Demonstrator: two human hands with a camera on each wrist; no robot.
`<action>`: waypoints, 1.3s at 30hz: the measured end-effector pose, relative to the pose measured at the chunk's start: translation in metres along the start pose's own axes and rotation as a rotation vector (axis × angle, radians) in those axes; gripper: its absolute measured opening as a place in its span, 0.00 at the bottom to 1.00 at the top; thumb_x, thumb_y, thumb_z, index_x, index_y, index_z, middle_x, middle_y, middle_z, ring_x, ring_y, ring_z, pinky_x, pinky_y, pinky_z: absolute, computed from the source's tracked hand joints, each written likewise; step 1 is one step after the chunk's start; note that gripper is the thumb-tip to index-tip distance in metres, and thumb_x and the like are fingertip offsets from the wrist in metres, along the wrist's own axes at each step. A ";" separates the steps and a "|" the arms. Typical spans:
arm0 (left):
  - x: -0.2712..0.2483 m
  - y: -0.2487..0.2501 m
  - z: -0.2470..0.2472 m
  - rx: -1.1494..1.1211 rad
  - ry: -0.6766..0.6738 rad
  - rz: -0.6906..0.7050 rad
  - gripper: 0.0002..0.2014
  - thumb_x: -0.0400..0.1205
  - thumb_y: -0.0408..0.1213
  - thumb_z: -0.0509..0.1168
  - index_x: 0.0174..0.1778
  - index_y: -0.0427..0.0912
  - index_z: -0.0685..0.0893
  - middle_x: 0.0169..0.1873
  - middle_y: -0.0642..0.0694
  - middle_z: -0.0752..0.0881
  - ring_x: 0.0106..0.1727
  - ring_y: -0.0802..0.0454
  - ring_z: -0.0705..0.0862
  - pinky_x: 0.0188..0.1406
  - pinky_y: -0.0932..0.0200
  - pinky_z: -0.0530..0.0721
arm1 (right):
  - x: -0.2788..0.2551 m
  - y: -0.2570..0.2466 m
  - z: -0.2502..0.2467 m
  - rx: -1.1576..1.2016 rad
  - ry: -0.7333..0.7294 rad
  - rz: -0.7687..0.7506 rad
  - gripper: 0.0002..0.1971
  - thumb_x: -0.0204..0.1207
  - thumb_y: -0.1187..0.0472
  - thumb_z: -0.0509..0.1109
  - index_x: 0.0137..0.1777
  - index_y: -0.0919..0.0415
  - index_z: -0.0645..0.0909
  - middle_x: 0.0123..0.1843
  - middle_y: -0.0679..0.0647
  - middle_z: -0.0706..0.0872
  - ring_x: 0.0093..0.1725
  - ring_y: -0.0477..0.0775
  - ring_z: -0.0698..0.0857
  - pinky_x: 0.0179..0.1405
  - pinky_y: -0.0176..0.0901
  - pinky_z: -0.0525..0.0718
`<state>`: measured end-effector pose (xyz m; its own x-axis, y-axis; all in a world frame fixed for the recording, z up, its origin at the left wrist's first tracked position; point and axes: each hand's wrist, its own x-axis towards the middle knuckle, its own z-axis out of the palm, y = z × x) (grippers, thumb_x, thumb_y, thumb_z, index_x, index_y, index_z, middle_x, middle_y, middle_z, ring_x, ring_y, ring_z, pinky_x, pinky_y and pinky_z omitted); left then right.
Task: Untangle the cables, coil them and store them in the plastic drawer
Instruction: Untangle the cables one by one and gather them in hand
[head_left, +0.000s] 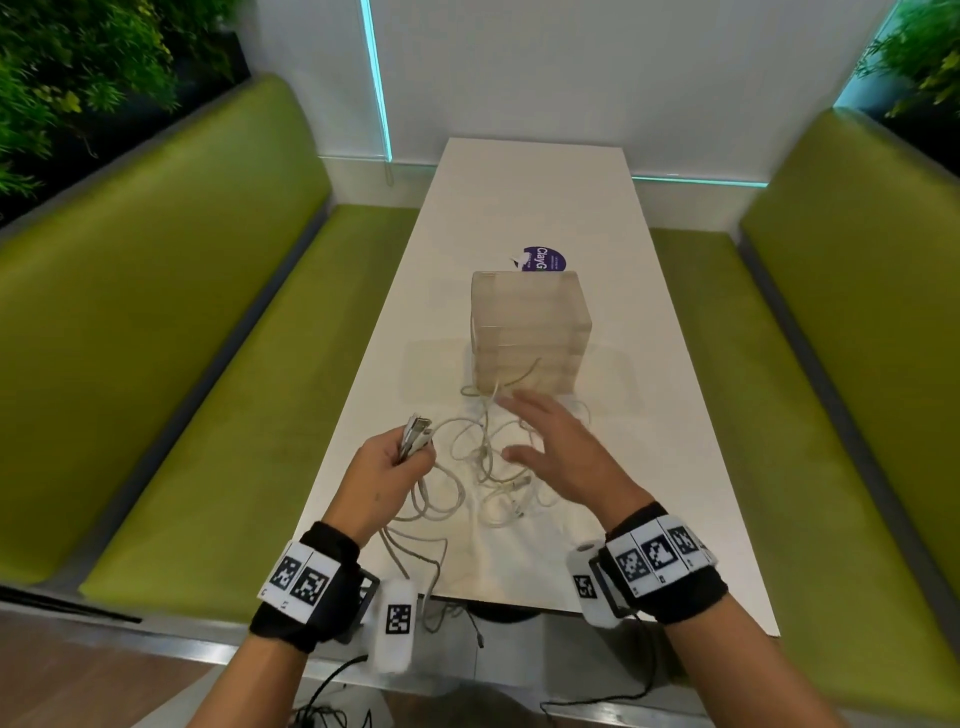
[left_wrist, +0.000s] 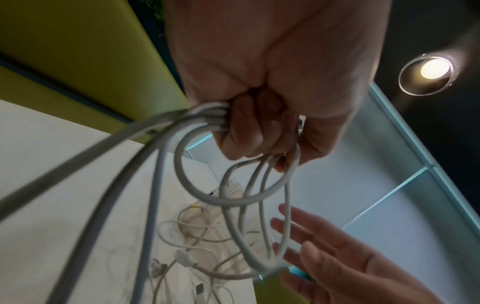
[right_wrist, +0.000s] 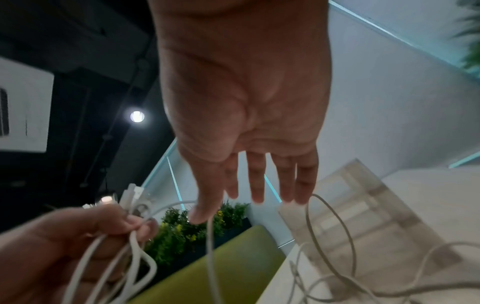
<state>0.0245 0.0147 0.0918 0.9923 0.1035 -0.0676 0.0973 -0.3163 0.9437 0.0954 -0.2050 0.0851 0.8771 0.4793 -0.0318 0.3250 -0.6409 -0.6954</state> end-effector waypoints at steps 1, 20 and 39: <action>-0.005 0.002 0.000 0.001 -0.020 0.005 0.10 0.82 0.29 0.62 0.35 0.29 0.72 0.20 0.57 0.66 0.22 0.60 0.62 0.22 0.67 0.62 | -0.006 -0.008 0.000 0.069 -0.059 0.004 0.29 0.75 0.53 0.73 0.76 0.44 0.70 0.75 0.48 0.74 0.72 0.47 0.72 0.73 0.46 0.71; -0.037 0.007 -0.009 -0.462 0.065 0.024 0.08 0.78 0.40 0.64 0.45 0.40 0.85 0.21 0.56 0.63 0.22 0.58 0.58 0.20 0.62 0.57 | -0.085 0.018 0.075 0.291 -0.608 0.259 0.02 0.75 0.66 0.69 0.46 0.62 0.83 0.42 0.59 0.88 0.38 0.55 0.87 0.46 0.48 0.89; -0.040 0.018 0.007 -0.764 -0.105 0.054 0.22 0.66 0.58 0.77 0.36 0.43 0.81 0.20 0.57 0.62 0.19 0.60 0.57 0.17 0.67 0.60 | -0.020 0.014 0.098 0.008 -0.322 0.095 0.28 0.80 0.61 0.67 0.78 0.47 0.67 0.74 0.54 0.72 0.69 0.55 0.75 0.70 0.47 0.72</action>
<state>-0.0133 -0.0021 0.1095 0.9999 0.0047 -0.0098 0.0069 0.4241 0.9056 0.0480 -0.1644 0.0052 0.7460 0.5831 -0.3215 0.2428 -0.6878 -0.6841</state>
